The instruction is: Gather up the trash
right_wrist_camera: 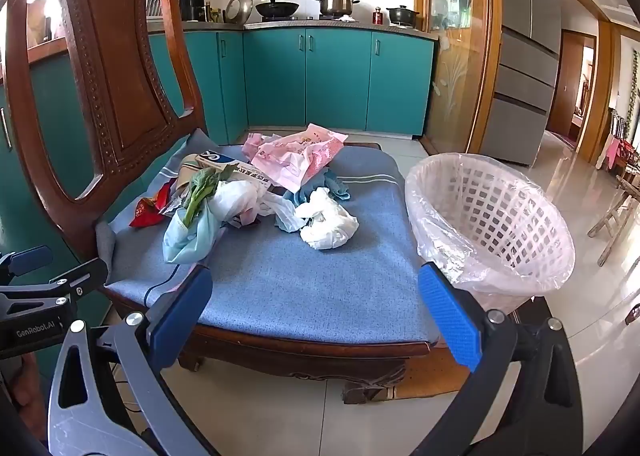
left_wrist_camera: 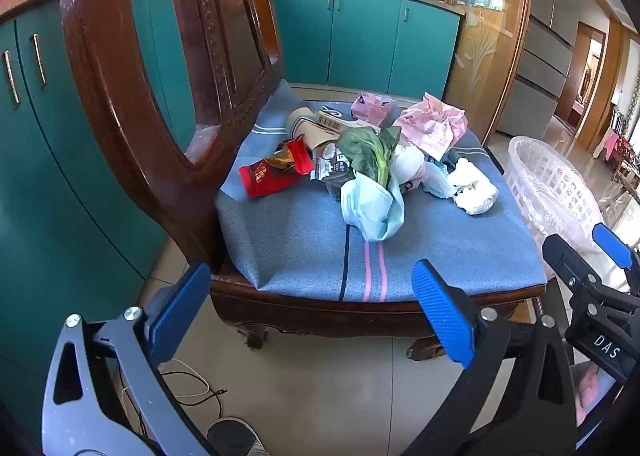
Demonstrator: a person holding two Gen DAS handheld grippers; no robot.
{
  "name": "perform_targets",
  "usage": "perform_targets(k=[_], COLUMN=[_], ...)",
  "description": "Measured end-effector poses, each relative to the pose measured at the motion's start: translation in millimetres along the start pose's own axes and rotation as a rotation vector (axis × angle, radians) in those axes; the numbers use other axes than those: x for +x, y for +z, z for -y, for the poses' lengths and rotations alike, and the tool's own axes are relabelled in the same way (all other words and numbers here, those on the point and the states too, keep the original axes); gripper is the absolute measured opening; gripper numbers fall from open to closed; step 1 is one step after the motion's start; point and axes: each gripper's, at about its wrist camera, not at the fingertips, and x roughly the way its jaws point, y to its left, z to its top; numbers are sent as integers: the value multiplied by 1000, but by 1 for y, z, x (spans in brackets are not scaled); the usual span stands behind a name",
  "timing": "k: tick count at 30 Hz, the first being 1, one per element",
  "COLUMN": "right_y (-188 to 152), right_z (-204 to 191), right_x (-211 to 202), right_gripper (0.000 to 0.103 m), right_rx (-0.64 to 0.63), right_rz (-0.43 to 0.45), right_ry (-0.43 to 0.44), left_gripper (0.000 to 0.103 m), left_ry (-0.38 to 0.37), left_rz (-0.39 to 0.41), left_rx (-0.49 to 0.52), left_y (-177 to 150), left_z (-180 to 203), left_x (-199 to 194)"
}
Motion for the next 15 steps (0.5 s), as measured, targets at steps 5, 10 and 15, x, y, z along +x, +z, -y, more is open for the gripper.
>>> perform_targets(k=[5, 10, 15], right_y=[0, 0, 0], right_z=[0, -1, -1], right_x=[0, 1, 0], right_gripper=[100, 100, 100], right_rx=[1, -2, 1], right_rz=[0, -2, 0], right_ry=[1, 0, 1], left_gripper=[100, 100, 100], left_ry=[2, -2, -3], left_rz=[-1, -2, -2], left_rx=[-2, -3, -3], left_y=[0, 0, -1], left_z=[-1, -1, 0], left_x=[-1, -1, -1])
